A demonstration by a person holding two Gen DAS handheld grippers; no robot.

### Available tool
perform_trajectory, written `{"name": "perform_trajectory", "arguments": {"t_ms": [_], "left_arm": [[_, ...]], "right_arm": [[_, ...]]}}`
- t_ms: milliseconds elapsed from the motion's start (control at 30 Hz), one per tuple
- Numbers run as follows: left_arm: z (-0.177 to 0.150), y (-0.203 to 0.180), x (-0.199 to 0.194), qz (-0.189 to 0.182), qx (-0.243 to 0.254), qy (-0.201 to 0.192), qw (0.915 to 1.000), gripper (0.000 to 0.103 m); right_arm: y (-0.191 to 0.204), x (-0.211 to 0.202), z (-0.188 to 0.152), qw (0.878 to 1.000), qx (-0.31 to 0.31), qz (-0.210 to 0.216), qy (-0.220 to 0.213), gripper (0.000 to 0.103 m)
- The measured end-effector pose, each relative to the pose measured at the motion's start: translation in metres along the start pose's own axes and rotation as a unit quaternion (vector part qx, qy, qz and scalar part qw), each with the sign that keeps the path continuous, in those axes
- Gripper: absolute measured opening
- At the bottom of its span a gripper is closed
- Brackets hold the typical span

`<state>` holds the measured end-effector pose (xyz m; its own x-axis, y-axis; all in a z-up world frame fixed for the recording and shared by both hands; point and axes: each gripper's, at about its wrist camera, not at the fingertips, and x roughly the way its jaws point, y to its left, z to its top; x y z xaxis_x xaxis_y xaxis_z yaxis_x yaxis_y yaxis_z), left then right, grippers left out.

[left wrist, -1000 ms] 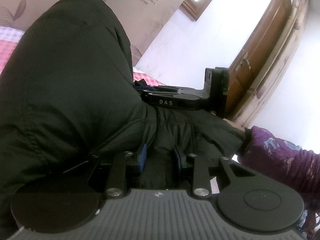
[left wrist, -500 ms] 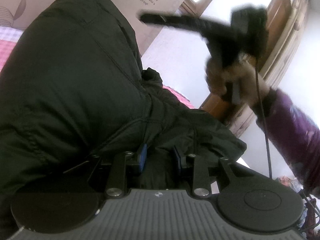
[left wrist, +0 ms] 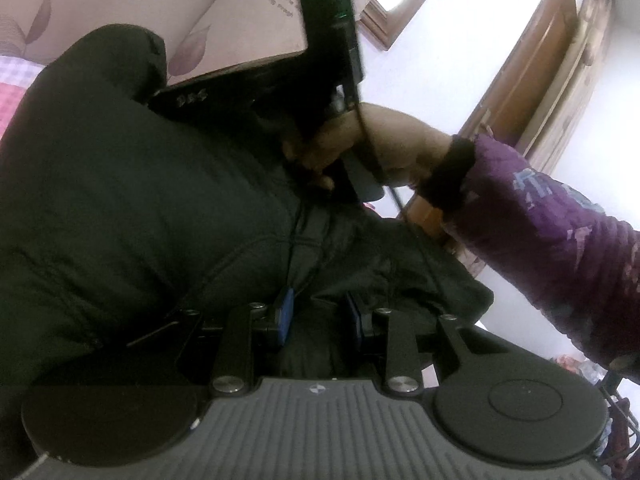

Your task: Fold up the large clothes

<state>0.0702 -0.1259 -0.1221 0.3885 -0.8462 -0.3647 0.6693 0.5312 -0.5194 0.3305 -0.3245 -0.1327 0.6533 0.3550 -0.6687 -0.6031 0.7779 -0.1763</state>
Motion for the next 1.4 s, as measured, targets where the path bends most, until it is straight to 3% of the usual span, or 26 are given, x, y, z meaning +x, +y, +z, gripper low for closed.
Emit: {"name": "perform_trajectory", "arguments": {"t_ms": [300,433,567,667,733,833,900,933,967,1000,1033,1067,1100,1233,1333,1400], "left_arm": [[-0.001,-0.002,0.0,0.006,0.002,0.0,1.0,0.034],[-0.001,-0.005,-0.001,0.007,0.004,0.002,1.0,0.034],[0.0,-0.007,-0.001,0.009,0.008,-0.001,0.9999,0.034],[0.0,-0.007,-0.003,0.004,0.006,-0.005,1.0,0.034],[0.0,-0.008,-0.003,0.003,0.008,-0.008,0.9999,0.034],[-0.005,-0.011,-0.003,-0.001,0.023,-0.015,0.9996,0.044],[-0.007,-0.017,-0.005,-0.004,0.04,-0.02,0.999,0.057],[-0.008,-0.021,-0.006,-0.007,0.054,-0.022,0.9982,0.069],[-0.009,-0.027,-0.009,-0.008,0.067,-0.022,0.9975,0.081],[-0.009,-0.033,-0.011,-0.005,0.079,-0.023,0.9966,0.086],[-0.01,-0.038,-0.015,0.001,0.087,-0.028,0.9958,0.097],[-0.01,-0.044,-0.023,0.011,0.092,-0.039,0.9949,0.103],[-0.009,-0.047,-0.031,0.024,0.094,-0.054,0.9939,0.103],[0.01,-0.036,-0.071,0.057,0.046,-0.118,0.9903,0.103],[0.02,-0.025,-0.086,0.075,0.016,-0.132,0.9883,0.103],[0.02,-0.022,-0.087,0.075,0.023,-0.121,0.9896,0.103]], "right_arm": [[0.003,0.018,-0.012,1.0,0.007,-0.017,-0.007,0.035],[-0.011,-0.013,-0.004,0.997,0.063,-0.034,-0.003,0.041],[-0.027,-0.122,-0.039,0.986,0.125,-0.069,-0.081,0.088],[-0.029,-0.193,-0.093,0.974,0.198,-0.069,-0.086,0.095],[-0.002,-0.22,-0.123,0.961,0.258,-0.065,-0.076,0.1],[0.032,-0.237,-0.159,0.948,0.309,-0.055,-0.051,0.1],[0.048,-0.239,-0.172,0.942,0.329,-0.048,-0.044,0.1],[0.053,-0.237,-0.177,0.939,0.339,-0.045,-0.037,0.1],[0.058,-0.234,-0.182,0.936,0.348,-0.046,-0.034,0.1],[0.058,-0.23,-0.187,0.934,0.354,-0.043,-0.036,0.097],[0.059,-0.227,-0.192,0.931,0.361,-0.031,-0.043,0.089],[0.058,-0.222,-0.195,0.927,0.371,-0.016,-0.047,0.055],[0.057,-0.218,-0.197,0.922,0.383,-0.009,-0.051,0.045],[0.052,-0.21,-0.189,0.901,0.423,0.015,-0.094,0.032],[0.057,-0.22,-0.182,0.866,0.457,0.074,-0.188,0.031],[0.061,-0.212,-0.198,0.84,0.491,0.098,-0.209,0.03]]}}
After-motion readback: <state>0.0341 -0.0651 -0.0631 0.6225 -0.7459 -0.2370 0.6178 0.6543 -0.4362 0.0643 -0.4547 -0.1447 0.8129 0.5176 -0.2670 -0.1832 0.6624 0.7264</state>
